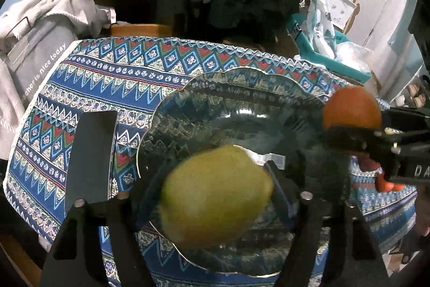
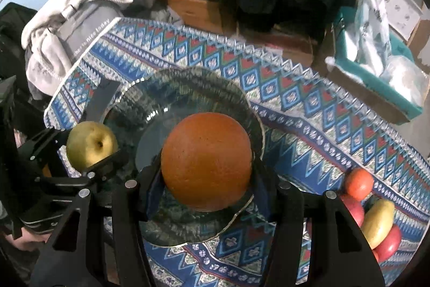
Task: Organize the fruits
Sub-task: 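Lower the mango into the glass bowl with the left tool while the right tool drops the orange beside it, then withdraw both open tools from the bowl back toward the fruit cluster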
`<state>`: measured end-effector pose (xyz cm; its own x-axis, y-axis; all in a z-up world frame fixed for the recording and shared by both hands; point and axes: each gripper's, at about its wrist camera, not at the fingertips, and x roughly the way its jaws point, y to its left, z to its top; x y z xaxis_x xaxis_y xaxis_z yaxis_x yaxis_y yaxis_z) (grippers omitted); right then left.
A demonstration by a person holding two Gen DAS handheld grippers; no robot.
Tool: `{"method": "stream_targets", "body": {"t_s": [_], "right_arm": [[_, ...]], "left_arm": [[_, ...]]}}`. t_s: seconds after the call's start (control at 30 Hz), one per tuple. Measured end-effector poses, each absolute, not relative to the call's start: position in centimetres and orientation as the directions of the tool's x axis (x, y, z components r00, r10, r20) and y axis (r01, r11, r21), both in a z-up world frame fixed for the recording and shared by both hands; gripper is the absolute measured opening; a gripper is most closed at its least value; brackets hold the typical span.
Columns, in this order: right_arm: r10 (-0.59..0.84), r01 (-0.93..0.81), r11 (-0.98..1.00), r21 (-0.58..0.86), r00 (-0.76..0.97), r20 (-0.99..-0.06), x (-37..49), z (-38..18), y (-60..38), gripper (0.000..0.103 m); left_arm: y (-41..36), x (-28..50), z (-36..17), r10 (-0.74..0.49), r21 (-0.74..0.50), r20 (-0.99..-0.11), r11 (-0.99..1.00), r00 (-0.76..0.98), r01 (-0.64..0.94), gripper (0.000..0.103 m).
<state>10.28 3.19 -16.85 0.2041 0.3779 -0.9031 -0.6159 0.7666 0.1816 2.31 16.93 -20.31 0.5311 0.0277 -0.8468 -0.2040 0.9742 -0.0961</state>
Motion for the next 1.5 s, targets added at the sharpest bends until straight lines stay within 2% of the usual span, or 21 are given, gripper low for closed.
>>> {"method": "stream_targets", "body": {"t_s": [0.03, 0.53, 0.6, 0.7, 0.97, 1.2, 1.5], "right_arm": [[0.37, -0.618, 0.766, 0.179, 0.195, -0.908, 10.2, -17.3, 3.3, 0.057], [0.321, -0.617, 0.767, 0.176, 0.132, -0.938, 10.0, -20.3, 4.2, 0.057], [0.316, -0.615, 0.768, 0.179, 0.122, -0.941, 10.1, -20.5, 4.3, 0.057], [0.314, -0.614, 0.768, 0.181, 0.115, -0.942, 10.0, -20.5, 4.5, 0.061], [0.352, -0.616, 0.771, 0.161, 0.201, -0.914, 10.1, -17.3, 4.1, 0.062], [0.339, -0.593, 0.799, 0.094, 0.317, -0.885, 9.9, -14.6, 2.6, 0.079], [0.342, -0.56, 0.826, 0.062, 0.412, -0.844, 9.0, -11.5, -0.8, 0.079]], "left_arm": [[16.9, 2.3, -20.2, 0.028, -0.094, -0.841, 0.976, 0.54, -0.196, 0.06], [17.6, 1.9, -19.4, 0.058, -0.072, -0.841, 0.973, 0.538, -0.217, 0.06], [17.7, 1.8, -19.3, 0.075, -0.057, -0.84, 0.973, 0.537, -0.225, 0.062], [17.8, 1.6, -19.0, 0.101, -0.036, -0.832, 0.972, 0.545, -0.234, 0.07], [16.7, 1.1, -17.5, 0.134, 0.013, -0.796, 0.979, 0.59, -0.204, 0.071], [15.5, 0.3, -14.7, 0.131, 0.014, -0.725, 0.984, 0.676, -0.177, 0.072], [12.7, -0.2, -11.4, 0.065, 0.001, -0.647, 0.996, 0.759, -0.084, 0.072]]}}
